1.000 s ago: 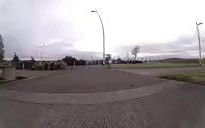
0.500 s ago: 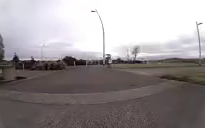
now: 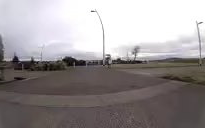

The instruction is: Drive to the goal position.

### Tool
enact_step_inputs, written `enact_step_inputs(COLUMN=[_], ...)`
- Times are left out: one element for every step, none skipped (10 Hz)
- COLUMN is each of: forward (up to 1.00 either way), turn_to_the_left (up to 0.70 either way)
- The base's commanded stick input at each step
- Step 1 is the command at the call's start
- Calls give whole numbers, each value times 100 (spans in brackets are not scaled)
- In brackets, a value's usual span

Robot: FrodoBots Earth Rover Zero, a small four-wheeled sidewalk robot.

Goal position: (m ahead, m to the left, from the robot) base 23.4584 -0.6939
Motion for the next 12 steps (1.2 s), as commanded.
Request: enact_step_inputs(forward=[100, 100, 100, 100, 100, 100, 100, 100, 100, 100, 100, 100], turn_to_the_left=[0, 0, 0, 0, 0, 0, 0, 0, 0, 0, 0, 0])
